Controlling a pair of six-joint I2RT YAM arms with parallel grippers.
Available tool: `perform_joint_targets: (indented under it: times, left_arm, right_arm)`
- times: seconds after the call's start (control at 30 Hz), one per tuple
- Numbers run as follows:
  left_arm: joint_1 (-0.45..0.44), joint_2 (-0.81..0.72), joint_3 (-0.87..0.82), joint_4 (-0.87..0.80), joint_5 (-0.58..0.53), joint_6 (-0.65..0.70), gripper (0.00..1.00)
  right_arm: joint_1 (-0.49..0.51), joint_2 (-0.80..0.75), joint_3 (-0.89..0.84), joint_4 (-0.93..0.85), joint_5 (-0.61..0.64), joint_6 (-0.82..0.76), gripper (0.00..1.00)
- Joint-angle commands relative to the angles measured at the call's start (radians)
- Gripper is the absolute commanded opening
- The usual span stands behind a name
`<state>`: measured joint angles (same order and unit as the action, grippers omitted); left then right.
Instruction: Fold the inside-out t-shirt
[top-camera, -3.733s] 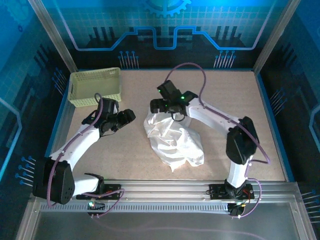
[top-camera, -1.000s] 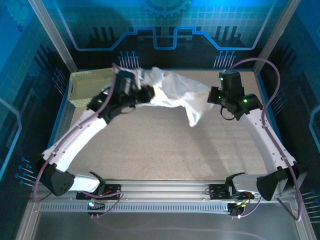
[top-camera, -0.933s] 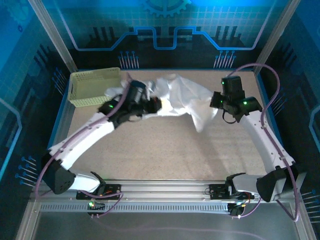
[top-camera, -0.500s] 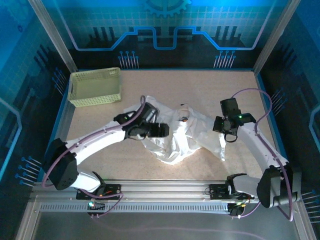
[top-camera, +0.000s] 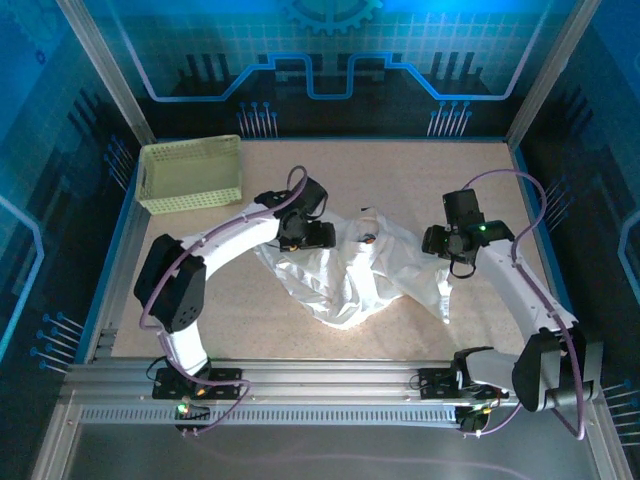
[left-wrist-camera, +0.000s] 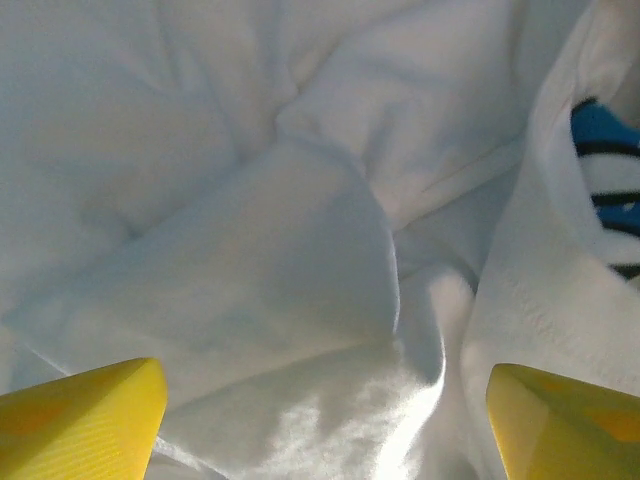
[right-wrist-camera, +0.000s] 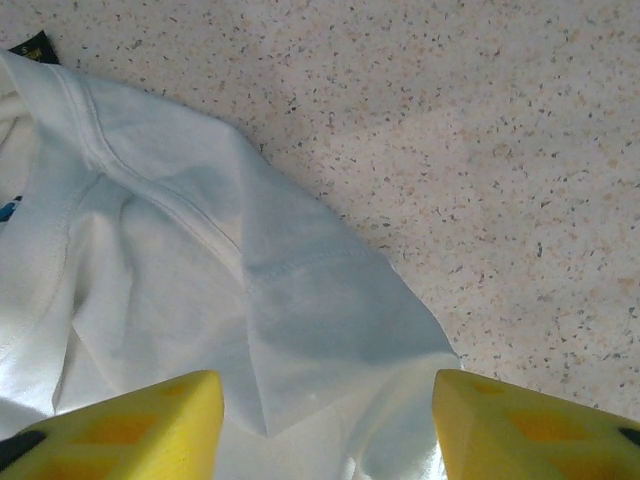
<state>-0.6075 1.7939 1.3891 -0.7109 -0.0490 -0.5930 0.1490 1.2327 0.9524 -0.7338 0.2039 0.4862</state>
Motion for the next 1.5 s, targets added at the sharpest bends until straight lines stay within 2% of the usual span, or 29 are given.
perform_joint_targets:
  times: [0.0, 0.13, 0.23, 0.33, 0.43, 0.53, 0.6, 0.7, 0.77, 0.93, 1.03, 1.33, 1.4, 1.43, 1.47]
  left_arm:
    - [-0.028, 0.022, 0.015, -0.040, -0.008, 0.001, 0.84]
    - [-0.035, 0.050, -0.004, -0.010, -0.022, -0.013, 0.84]
    - [-0.034, 0.075, -0.002, -0.016, -0.045, -0.014, 0.80]
    - [-0.033, 0.078, -0.012, -0.009, -0.066, -0.012, 0.70]
    - [-0.027, 0.069, -0.030, 0.004, -0.080, -0.005, 0.55]
    - [-0.011, 0.050, -0.057, 0.025, -0.073, -0.010, 0.39]
    - [0.000, 0.027, -0.082, 0.048, -0.071, -0.010, 0.26]
    - [0.019, -0.009, -0.115, 0.074, -0.074, -0.008, 0.08]
    - [0.036, -0.037, -0.138, 0.091, -0.071, -0.010, 0.02]
    - [0.084, -0.144, -0.203, 0.134, -0.073, -0.023, 0.00]
    - [0.110, -0.213, -0.243, 0.158, -0.074, -0.029, 0.00]
    - [0.231, -0.426, -0.319, 0.170, -0.102, -0.024, 0.00]
    - [0.260, -0.478, -0.345, 0.169, -0.112, -0.030, 0.00]
    - [0.269, -0.493, -0.360, 0.176, -0.108, -0.030, 0.00]
    - [0.275, -0.504, -0.376, 0.182, -0.102, -0.029, 0.00]
  right_arm:
    - [-0.017, 0.013, -0.029, 0.016, -0.010, -0.007, 0.63]
    - [-0.017, 0.018, -0.058, 0.036, -0.010, -0.005, 0.69]
    - [-0.017, 0.036, -0.067, 0.054, -0.014, -0.009, 0.72]
    - [-0.019, 0.072, -0.067, 0.067, -0.016, -0.010, 0.76]
    - [-0.020, 0.113, -0.067, 0.090, -0.021, -0.009, 0.79]
    - [-0.022, 0.168, -0.053, 0.081, -0.014, 0.002, 0.79]
    - [-0.022, 0.200, -0.042, 0.074, -0.016, 0.006, 0.72]
    - [-0.022, 0.219, -0.036, 0.067, -0.014, 0.008, 0.54]
    - [-0.022, 0.213, -0.034, 0.054, 0.012, 0.015, 0.42]
    - [-0.033, 0.167, -0.041, 0.034, 0.077, 0.023, 0.12]
    - [-0.055, 0.136, -0.048, 0.032, 0.092, 0.026, 0.00]
    - [-0.121, -0.054, -0.008, -0.022, 0.112, -0.031, 0.00]
    - [-0.136, -0.067, -0.003, -0.009, 0.014, -0.062, 0.00]
    - [-0.134, -0.058, -0.003, -0.001, -0.044, -0.078, 0.04]
    - [-0.124, -0.042, -0.006, 0.009, -0.089, -0.089, 0.13]
